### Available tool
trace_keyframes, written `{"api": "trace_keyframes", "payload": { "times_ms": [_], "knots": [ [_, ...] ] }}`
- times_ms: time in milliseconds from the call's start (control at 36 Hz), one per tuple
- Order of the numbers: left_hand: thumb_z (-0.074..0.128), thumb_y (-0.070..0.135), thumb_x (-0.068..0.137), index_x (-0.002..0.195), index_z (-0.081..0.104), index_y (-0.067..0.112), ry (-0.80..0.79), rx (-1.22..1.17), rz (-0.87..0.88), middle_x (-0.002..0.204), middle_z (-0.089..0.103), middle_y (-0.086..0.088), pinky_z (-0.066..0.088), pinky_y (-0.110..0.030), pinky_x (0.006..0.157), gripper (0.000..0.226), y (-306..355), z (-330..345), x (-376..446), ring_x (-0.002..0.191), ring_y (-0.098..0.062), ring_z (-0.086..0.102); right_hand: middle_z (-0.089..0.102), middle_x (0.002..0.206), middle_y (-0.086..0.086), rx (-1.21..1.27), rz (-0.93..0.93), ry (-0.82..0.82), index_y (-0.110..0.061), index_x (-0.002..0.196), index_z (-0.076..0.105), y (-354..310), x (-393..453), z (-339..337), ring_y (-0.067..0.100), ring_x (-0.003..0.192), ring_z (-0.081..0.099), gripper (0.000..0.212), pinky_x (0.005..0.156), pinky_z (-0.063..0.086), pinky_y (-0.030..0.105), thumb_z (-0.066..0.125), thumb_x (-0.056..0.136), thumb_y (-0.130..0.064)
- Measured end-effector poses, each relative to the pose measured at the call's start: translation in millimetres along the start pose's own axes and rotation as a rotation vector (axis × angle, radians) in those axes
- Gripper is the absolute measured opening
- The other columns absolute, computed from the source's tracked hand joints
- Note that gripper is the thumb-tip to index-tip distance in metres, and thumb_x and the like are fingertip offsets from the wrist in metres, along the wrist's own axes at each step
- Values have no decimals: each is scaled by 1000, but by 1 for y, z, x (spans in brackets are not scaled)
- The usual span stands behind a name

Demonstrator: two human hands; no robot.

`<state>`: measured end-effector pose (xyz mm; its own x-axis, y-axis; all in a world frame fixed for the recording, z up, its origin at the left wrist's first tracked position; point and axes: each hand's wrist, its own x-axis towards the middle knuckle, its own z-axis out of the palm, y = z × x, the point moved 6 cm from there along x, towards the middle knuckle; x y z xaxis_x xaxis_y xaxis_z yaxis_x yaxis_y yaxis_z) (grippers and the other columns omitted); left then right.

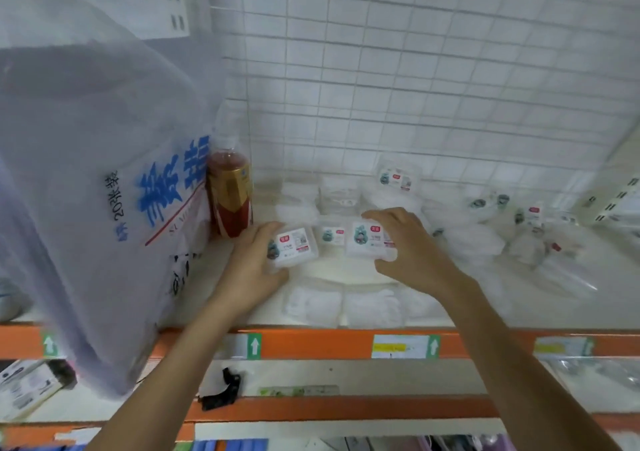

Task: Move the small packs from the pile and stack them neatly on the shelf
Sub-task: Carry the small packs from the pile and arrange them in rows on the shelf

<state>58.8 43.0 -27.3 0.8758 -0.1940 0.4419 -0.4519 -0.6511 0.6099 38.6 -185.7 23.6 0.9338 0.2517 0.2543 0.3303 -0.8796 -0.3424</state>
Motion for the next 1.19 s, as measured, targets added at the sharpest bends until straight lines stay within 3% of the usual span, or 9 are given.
{"api": "trace_keyframes", "payload": {
  "times_ms": [139, 333, 417, 500, 611, 722, 806, 1056, 1194],
  "knots": [
    [78, 10, 62, 128, 48, 10, -16, 33, 240, 123, 49, -7, 22, -17, 95, 72, 68, 27, 10, 114, -14, 33, 40, 130, -3, -14, 71, 138, -23, 139, 35, 35, -54, -38, 16, 118, 30, 72, 98, 39, 33, 67, 75, -13],
    [61, 28, 61, 128, 46, 13, -212, -57, 439, 124, 52, -12, 16, -5, 99, 71, 173, 117, 5, 113, -17, 36, 35, 128, 1, -11, 252, 277, -19, 131, 43, 107, -154, -82, 17, 117, 34, 69, 91, 45, 28, 69, 70, -5],
    [67, 19, 63, 130, 46, 7, -274, -141, 426, 127, 46, -7, 17, -5, 96, 71, 222, 160, -10, 117, -14, 30, 35, 130, 4, -62, 350, 312, -16, 132, 43, 143, -209, -103, 20, 117, 35, 70, 89, 41, 26, 71, 69, -4],
    [65, 25, 68, 130, 46, 5, -320, -192, 471, 123, 42, -4, 22, -10, 96, 68, 270, 206, -28, 117, -13, 28, 39, 130, 7, -124, 446, 324, -13, 132, 44, 181, -268, -122, 25, 118, 37, 70, 93, 42, 35, 71, 68, -6],
    [70, 7, 70, 134, 40, 11, -416, -238, 467, 126, 38, -2, 24, -9, 93, 70, 319, 263, -49, 119, -7, 25, 46, 126, 11, -174, 559, 351, -10, 128, 48, 222, -341, -141, 31, 116, 38, 71, 95, 41, 44, 74, 62, -7],
    [70, 5, 70, 131, 43, 15, -470, -257, 484, 127, 41, -2, 28, -18, 94, 67, 367, 314, -71, 117, -10, 29, 47, 127, 8, -225, 620, 392, -12, 130, 48, 256, -407, -158, 27, 117, 36, 72, 95, 41, 42, 77, 64, -12],
    [69, 8, 72, 133, 40, 19, -502, -278, 479, 127, 38, 3, 25, -13, 92, 68, 400, 347, -89, 119, -10, 32, 43, 131, 1, -213, 681, 399, -18, 134, 43, 280, -448, -167, 18, 121, 29, 73, 100, 35, 35, 75, 68, -18],
    [71, 11, 74, 133, 40, 19, -549, -302, 492, 126, 32, 11, 23, -15, 96, 66, 460, 409, -104, 121, -4, 27, 38, 133, 4, -170, 744, 397, -23, 136, 42, 335, -510, -181, 21, 127, 23, 73, 100, 41, 40, 75, 71, -20],
    [75, 11, 70, 129, 46, 11, -525, -288, 532, 128, 41, -2, 28, -19, 97, 65, 482, 431, -82, 121, -14, 36, 36, 133, 2, -148, 758, 383, -29, 137, 41, 368, -513, -190, 20, 125, 27, 73, 100, 43, 39, 75, 72, -25]
  ]
}}
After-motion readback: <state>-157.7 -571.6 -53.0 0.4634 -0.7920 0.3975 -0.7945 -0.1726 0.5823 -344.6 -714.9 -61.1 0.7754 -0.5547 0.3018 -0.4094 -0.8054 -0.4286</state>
